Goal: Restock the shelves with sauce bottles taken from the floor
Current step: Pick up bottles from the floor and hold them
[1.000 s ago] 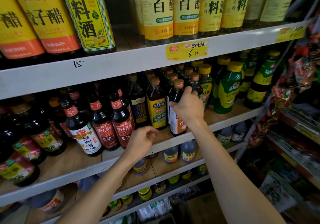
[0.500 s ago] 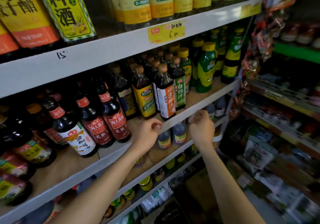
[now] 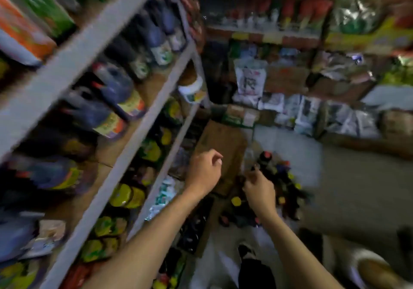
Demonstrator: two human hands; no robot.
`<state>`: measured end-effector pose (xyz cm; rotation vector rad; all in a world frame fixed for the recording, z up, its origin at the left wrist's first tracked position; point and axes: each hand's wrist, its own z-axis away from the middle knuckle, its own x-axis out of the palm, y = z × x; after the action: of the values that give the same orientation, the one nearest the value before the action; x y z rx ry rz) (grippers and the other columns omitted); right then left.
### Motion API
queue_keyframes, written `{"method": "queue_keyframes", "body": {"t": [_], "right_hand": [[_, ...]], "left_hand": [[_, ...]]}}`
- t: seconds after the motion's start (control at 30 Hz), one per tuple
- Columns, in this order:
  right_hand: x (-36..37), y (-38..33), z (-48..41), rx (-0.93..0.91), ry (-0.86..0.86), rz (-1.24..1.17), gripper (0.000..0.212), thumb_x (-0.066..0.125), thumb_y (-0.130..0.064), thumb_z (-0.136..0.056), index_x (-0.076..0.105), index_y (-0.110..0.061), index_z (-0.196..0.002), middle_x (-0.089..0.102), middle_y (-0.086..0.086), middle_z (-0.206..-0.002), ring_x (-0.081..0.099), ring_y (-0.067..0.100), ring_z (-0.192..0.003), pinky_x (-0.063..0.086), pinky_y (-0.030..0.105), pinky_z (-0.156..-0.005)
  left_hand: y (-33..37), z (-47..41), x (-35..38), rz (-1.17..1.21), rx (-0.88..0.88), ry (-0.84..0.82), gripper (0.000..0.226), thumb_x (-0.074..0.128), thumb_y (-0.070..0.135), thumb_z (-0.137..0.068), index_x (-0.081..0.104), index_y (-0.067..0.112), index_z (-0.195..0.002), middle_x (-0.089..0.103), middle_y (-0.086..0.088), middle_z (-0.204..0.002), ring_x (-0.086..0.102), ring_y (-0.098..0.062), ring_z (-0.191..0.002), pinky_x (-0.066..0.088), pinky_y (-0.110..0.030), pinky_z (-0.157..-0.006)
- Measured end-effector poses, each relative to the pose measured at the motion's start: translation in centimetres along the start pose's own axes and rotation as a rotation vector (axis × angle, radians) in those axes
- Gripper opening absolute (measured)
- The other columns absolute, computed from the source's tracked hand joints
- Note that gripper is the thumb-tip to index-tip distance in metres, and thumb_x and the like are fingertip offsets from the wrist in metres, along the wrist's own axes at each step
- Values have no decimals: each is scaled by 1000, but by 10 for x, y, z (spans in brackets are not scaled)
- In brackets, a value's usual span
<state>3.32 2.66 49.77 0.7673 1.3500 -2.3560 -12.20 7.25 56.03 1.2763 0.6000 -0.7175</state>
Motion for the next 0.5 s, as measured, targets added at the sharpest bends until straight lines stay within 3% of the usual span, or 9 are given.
{"method": "queue_keyframes", "body": {"t": [0.1, 0.2, 0.3, 0.37, 0.43, 0.5], "right_hand": [[23, 89, -39, 112, 4, 12, 21, 54, -19, -87, 67, -15, -104, 72, 13, -95, 67, 38, -86, 56, 45, -70], [56, 180, -82, 161, -6, 97, 23, 53, -16, -87, 66, -12, -105, 70, 16, -97, 65, 38, -86, 55, 46, -72], [98, 264, -122, 186, -91, 193, 15, 52, -12, -89, 62, -10, -99, 68, 12, -85, 61, 31, -72, 53, 44, -59], [128, 312, -145, 157, -190, 294, 14, 54, -11, -87, 61, -12, -99, 64, 7, -79, 60, 30, -71, 44, 36, -48], [157, 349, -167, 129, -256, 346, 22, 57, -11, -86, 59, -14, -107, 66, 8, -87, 63, 32, -79, 42, 34, -52], [183, 378, -189, 85, -271, 362, 33, 58, -12, -86, 56, -13, -119, 65, 13, -102, 64, 37, -90, 47, 38, -62]], "left_hand": [[-41, -15, 99, -45, -18, -116, 13, 62, 16, -88, 72, 18, -95, 74, -6, -93, 67, -24, -89, 45, -24, -71], [-96, -29, 196, -67, -94, -254, 15, 60, 19, -90, 70, 20, -101, 73, -5, -99, 66, -25, -95, 53, -34, -80], [-156, -37, 282, -80, -184, -339, 18, 59, 19, -93, 66, 19, -110, 71, -5, -109, 64, -25, -103, 51, -34, -82], [-189, -41, 333, -45, -258, -425, 28, 60, 18, -95, 61, 17, -123, 66, -5, -120, 60, -26, -113, 47, -31, -83], [-216, -50, 374, 164, -441, -483, 42, 62, 16, -95, 51, 15, -135, 60, -7, -128, 55, -27, -119, 46, -35, -92], [-239, -61, 406, 519, -717, -464, 47, 61, 16, -96, 45, 17, -140, 58, -8, -127, 55, -25, -115, 44, -41, -98]]}}
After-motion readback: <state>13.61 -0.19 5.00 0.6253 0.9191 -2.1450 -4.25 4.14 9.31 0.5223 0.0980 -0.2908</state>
